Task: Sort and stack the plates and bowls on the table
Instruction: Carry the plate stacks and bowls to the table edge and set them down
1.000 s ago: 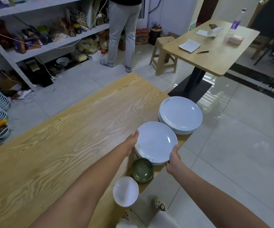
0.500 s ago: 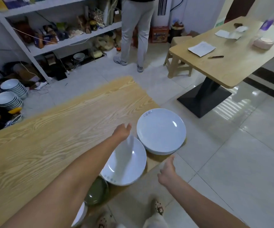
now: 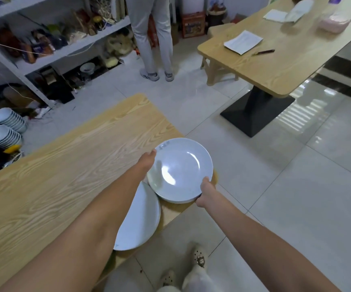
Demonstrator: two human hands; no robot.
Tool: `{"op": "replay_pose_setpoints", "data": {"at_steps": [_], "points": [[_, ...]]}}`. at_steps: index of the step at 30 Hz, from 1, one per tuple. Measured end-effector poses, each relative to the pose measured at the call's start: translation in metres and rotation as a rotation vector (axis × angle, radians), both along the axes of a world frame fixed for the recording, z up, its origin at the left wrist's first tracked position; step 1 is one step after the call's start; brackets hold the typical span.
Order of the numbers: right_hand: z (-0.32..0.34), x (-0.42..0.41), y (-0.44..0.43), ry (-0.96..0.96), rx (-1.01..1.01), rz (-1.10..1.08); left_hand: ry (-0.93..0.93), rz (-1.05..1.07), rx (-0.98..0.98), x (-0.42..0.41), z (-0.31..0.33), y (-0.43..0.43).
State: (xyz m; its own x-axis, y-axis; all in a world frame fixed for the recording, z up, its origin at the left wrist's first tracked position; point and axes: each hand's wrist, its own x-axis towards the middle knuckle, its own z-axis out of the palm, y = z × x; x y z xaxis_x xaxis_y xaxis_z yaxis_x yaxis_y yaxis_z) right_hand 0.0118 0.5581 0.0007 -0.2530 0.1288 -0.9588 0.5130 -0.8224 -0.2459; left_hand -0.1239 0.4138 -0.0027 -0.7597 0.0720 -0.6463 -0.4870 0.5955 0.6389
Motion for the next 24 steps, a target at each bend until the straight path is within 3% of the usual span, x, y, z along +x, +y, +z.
{"op": "replay_pose_setpoints", "data": {"at_steps": [10,14,17,21,24], "points": [[-0.009,0.000,-0.003,-0.045,0.019,0.028,0.032,0.001,-0.082,0.000,-0.003,0.005],[-0.009,0.007,-0.007,0.017,0.011,0.044,-0.018,0.001,-0.028,0.000,0.003,0.000],[-0.006,0.023,-0.034,0.114,-0.066,0.124,-0.059,0.047,-0.039,0.002,0.001,-0.023],[-0.005,0.046,-0.094,0.194,-0.208,0.362,0.018,0.087,-0.101,0.022,-0.011,-0.077],[-0.004,0.049,-0.122,0.262,-0.282,0.381,0.075,0.148,-0.176,0.038,-0.012,-0.114]]}}
